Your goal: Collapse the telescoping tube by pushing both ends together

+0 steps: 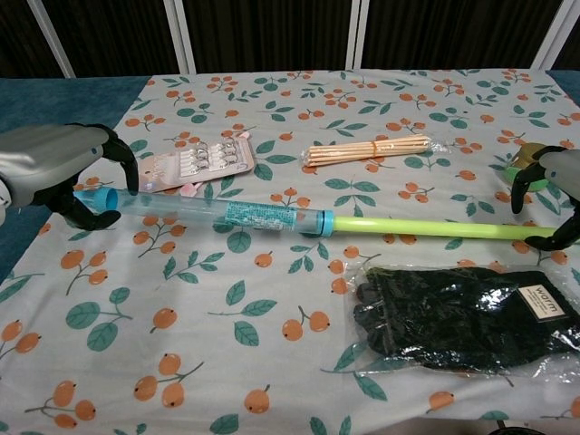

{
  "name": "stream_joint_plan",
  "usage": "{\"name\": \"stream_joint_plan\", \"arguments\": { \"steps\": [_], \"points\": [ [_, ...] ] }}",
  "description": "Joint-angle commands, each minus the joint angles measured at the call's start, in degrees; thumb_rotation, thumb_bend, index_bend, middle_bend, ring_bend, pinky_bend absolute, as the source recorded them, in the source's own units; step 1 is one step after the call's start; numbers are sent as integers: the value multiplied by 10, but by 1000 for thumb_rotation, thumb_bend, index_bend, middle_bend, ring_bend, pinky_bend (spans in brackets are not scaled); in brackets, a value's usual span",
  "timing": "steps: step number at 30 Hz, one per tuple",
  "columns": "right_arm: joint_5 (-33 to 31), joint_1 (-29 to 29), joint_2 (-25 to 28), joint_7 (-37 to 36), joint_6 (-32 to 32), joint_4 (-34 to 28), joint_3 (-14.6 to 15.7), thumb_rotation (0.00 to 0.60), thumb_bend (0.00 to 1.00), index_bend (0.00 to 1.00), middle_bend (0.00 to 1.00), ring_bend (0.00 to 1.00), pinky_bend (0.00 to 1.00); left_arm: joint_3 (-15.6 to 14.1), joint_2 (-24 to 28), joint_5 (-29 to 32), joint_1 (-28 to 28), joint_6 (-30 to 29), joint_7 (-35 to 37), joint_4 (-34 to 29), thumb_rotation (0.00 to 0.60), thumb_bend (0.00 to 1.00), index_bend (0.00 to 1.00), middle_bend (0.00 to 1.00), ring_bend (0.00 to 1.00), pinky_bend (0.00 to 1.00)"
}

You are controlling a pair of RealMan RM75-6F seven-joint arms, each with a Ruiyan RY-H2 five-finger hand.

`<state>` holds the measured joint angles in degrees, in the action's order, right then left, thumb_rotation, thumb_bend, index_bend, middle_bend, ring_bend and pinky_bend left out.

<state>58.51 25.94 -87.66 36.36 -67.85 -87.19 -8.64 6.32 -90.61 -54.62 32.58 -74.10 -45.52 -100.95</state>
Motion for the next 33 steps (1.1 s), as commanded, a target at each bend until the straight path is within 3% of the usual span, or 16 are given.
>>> {"name": "stream_joint_plan", "arguments": {
  "steps": [1, 25, 30, 33],
  "points": [
    [-5, 1, 1, 2, 0, 4, -1, 600, 207, 459, 258, 47, 160, 0, 1, 0, 0, 0, 1, -1, 600, 444, 519, 214, 1, 17],
    [-35, 1, 1, 3, 9, 27, 6, 600, 254, 481, 259, 47, 160, -1, 3, 0, 1, -2, 3, -3, 600, 444, 522, 214, 1, 17],
    [-38, 1, 0, 2, 9, 31, 6, 600, 341, 547, 298, 75, 160, -1, 3, -1, 2, -2, 4, -2, 600, 444, 524, 214, 1, 17],
    [-32, 1, -2, -2, 6, 34, 7, 600, 434, 612, 393, 132, 163, -2, 3, -2, 2, -2, 5, -1, 600, 444, 529, 214, 1, 17]
  ]
}}
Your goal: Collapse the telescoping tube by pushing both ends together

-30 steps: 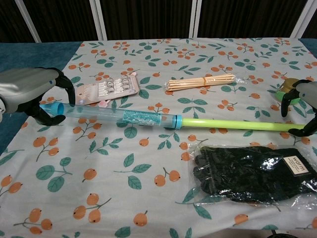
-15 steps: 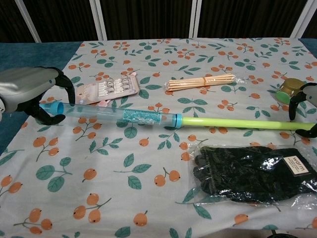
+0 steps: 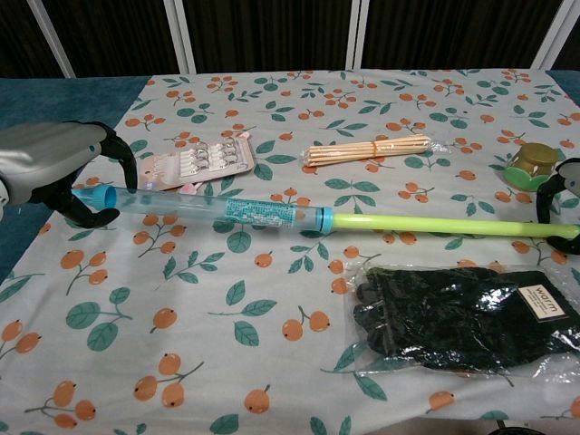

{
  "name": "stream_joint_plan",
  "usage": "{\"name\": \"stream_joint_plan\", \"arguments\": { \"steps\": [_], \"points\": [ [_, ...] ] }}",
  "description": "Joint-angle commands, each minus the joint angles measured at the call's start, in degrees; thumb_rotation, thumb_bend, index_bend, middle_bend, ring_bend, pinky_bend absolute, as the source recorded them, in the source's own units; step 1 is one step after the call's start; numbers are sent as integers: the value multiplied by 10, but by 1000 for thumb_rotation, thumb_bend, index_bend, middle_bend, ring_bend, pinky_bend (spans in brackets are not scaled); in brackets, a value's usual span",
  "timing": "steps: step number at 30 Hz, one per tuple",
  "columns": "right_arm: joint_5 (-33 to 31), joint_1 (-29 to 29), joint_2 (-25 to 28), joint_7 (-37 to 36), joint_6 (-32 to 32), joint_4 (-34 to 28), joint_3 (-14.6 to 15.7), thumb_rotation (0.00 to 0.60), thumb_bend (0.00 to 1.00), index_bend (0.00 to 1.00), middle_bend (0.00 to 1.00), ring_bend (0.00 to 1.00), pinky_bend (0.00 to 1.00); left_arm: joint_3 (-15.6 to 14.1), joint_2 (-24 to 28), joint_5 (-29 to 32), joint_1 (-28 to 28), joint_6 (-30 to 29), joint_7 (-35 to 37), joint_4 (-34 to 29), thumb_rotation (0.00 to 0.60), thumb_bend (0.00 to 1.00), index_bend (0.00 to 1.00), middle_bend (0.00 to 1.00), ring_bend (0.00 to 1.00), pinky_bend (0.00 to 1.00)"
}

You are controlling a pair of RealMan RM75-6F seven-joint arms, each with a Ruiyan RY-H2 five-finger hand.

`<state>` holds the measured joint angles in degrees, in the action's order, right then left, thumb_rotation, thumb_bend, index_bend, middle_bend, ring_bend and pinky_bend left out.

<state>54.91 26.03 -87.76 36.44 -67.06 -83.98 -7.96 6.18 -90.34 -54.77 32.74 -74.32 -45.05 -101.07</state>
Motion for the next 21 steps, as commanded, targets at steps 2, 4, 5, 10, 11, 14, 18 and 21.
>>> {"name": "stream_joint_plan", "arguments": {
  "steps": [2, 4, 5, 10, 11, 14, 18, 21],
  "points": [
    [13, -1, -3, -10, -6, 5, 1, 600, 455, 626, 426, 145, 164, -1, 0, 0, 0, 0, 0, 0, 600, 444, 529, 214, 1, 17],
    [19, -1, -4, -14, -7, 8, 3, 600, 459, 633, 452, 153, 164, -1, 0, 0, 0, -1, 0, 0, 600, 443, 530, 214, 1, 16],
    [21, -2, -4, -15, -8, 9, 4, 600, 459, 638, 472, 163, 164, -1, 0, 0, 0, -1, -1, -1, 600, 444, 530, 214, 1, 17],
    [28, -3, -4, -18, -11, 13, 6, 600, 463, 657, 528, 193, 164, -1, 1, -2, -1, -3, -1, -3, 600, 444, 531, 214, 1, 17],
    [29, -3, -4, -19, -11, 12, 5, 600, 463, 661, 535, 197, 164, -1, 1, -2, -1, -4, -2, -3, 600, 444, 531, 214, 1, 17],
    [30, -3, -2, -17, -12, 12, 6, 600, 463, 672, 545, 202, 165, 0, 1, -3, 0, -4, -2, -6, 600, 443, 531, 214, 1, 17],
    [32, -3, -1, -16, -13, 6, 5, 600, 466, 678, 551, 205, 165, 0, 1, -3, 0, -4, -2, -9, 600, 444, 531, 213, 1, 17],
    [37, -1, 0, -14, -15, -1, 4, 600, 470, 684, 555, 205, 165, 0, 0, -2, 1, -4, -2, -10, 600, 443, 533, 214, 1, 17]
  ]
}}
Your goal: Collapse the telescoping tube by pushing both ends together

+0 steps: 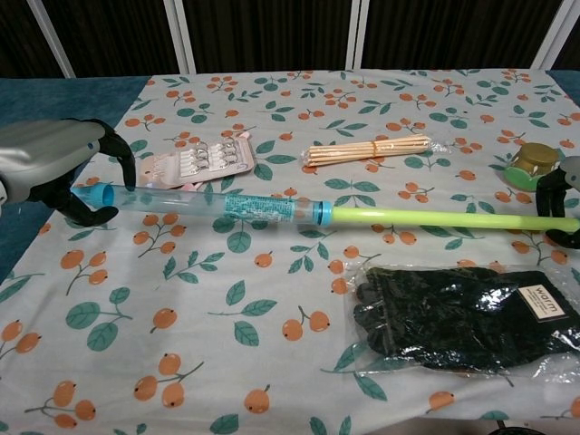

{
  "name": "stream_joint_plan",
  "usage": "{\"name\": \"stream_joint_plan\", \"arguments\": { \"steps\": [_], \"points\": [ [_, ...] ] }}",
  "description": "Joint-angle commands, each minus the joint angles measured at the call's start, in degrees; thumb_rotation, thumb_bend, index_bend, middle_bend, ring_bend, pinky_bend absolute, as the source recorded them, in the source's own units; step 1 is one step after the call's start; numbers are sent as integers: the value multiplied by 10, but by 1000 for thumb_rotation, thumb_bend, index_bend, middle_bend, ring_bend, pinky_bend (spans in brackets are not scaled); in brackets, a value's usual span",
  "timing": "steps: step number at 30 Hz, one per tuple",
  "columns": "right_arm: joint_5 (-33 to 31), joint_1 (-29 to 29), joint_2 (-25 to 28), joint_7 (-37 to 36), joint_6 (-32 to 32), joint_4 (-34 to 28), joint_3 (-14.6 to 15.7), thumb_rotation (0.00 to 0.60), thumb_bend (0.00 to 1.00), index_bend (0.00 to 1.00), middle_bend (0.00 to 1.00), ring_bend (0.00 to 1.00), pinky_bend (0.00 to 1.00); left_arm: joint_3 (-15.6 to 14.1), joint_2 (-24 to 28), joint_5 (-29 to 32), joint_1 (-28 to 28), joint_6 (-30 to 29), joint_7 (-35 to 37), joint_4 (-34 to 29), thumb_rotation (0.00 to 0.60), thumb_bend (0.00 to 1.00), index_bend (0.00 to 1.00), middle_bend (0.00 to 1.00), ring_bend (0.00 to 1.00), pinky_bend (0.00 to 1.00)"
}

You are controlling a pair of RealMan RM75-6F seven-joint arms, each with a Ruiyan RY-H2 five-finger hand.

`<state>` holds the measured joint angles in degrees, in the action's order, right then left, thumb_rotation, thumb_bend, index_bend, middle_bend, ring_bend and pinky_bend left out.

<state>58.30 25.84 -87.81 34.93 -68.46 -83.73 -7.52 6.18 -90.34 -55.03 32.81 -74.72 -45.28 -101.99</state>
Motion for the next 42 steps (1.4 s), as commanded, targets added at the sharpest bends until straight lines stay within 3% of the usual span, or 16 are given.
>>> {"name": "stream_joint_plan", "arguments": {
  "steps": [1, 42],
  "points": [
    [4, 2, 1, 2, -2, -6, -1, 600, 470, 685, 555, 205, 165, 0, -1, 1, 0, 0, 0, -1, 600, 443, 534, 214, 1, 17],
    [-2, 39, -46, 94, -33, -107, -12, 600, 480, 731, 592, 215, 165, 28, -40, 35, 29, -1, -17, -20, 600, 444, 540, 214, 2, 17]
  ]
}}
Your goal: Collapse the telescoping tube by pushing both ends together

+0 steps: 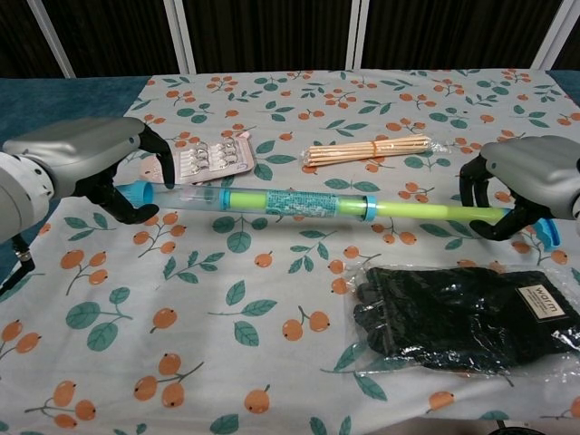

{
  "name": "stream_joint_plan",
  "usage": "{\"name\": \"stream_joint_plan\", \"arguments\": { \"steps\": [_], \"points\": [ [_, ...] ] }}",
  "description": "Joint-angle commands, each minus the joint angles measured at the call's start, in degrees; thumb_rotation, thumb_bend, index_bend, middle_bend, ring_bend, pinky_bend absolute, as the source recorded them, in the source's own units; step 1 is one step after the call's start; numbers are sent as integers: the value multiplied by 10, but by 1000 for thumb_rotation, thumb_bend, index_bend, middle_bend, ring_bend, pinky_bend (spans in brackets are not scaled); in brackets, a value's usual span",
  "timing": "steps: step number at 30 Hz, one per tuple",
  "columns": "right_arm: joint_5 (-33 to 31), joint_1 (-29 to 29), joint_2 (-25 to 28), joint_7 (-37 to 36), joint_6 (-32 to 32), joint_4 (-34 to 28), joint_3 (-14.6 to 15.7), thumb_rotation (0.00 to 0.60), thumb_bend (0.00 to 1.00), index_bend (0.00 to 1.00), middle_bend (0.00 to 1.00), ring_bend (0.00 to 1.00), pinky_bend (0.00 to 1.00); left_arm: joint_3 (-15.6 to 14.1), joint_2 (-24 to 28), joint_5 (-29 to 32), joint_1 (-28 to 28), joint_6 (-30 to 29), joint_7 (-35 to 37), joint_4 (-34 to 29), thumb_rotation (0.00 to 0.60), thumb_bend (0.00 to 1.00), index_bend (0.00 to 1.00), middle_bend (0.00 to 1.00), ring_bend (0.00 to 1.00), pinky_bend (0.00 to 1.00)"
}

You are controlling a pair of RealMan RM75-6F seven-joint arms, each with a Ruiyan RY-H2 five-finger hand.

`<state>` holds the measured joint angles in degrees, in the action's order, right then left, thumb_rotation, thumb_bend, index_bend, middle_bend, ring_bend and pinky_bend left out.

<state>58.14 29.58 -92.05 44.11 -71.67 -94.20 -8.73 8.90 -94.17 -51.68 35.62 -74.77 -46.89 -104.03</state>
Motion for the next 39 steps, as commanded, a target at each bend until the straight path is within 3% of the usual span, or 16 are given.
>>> {"name": "stream_joint_plan", "arguments": {
  "steps": [1, 39],
  "points": [
    [0, 3, -6, 4, -2, -3, 1, 600, 480, 731, 592, 215, 165, 1, -3, 2, 2, -1, -1, 0, 600, 444, 540, 214, 2, 17],
    [-7, 28, -40, 26, -8, -9, 1, 600, 483, 733, 588, 222, 165, -1, -55, 22, 28, -1, -22, 23, 600, 441, 531, 205, 2, 17]
  ]
}}
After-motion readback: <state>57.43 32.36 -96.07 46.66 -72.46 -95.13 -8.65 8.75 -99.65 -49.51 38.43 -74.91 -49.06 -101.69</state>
